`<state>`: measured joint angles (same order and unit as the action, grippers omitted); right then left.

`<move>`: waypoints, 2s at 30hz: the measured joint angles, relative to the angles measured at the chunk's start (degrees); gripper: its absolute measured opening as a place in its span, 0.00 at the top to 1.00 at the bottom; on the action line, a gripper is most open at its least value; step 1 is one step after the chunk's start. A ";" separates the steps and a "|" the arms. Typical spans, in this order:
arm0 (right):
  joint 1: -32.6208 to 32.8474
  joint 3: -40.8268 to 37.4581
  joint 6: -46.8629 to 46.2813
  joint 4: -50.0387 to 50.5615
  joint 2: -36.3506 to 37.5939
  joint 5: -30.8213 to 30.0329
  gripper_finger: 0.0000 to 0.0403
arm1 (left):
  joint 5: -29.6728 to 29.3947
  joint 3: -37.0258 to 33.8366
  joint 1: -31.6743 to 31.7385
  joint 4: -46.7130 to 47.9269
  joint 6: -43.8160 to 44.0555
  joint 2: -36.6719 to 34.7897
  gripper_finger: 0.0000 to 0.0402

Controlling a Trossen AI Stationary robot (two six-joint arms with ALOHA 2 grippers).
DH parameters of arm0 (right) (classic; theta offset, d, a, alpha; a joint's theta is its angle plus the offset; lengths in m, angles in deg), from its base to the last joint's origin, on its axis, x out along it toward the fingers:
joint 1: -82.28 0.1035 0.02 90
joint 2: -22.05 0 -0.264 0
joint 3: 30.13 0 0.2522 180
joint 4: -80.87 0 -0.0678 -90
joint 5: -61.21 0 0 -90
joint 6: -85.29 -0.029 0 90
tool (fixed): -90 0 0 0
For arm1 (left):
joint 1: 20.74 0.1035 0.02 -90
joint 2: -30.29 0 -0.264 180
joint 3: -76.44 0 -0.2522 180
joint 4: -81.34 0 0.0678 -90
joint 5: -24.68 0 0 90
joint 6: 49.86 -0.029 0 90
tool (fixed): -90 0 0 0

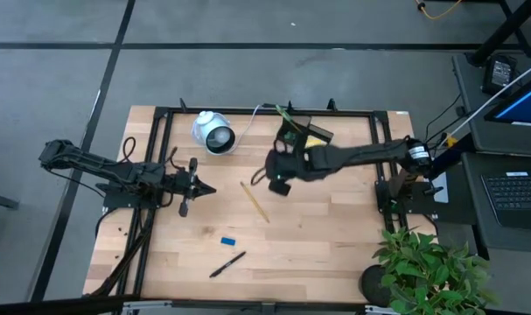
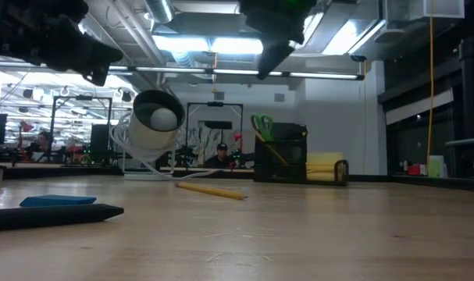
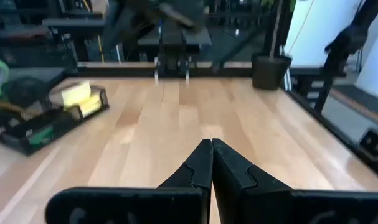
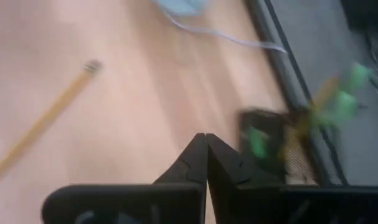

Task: Pick and place office supplies into organizer
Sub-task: Put the blue eraser into the desk organizer

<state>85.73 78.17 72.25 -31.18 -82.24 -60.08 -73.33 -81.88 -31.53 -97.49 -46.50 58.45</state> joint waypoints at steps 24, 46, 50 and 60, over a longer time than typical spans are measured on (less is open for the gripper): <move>0.10 -26.85 6.99 -47.36 0.88 15.32 0.99 | -0.64 14.46 -0.83 24.10 4.94 11.26 0.80; 0.13 -55.49 5.83 -85.62 17.30 19.41 0.99 | 1.24 29.35 -11.21 33.78 6.99 45.86 0.61; 0.13 -55.50 6.25 -85.81 17.31 19.43 0.99 | 2.88 32.69 -13.12 33.37 7.51 51.40 0.58; 1.18 -55.50 7.56 -86.89 17.31 19.43 0.99 | 4.86 36.75 -18.48 29.68 13.94 62.27 0.54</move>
<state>86.91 22.67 79.81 -118.07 -64.93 -40.65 -68.47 -45.14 -50.00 -67.81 -32.56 120.72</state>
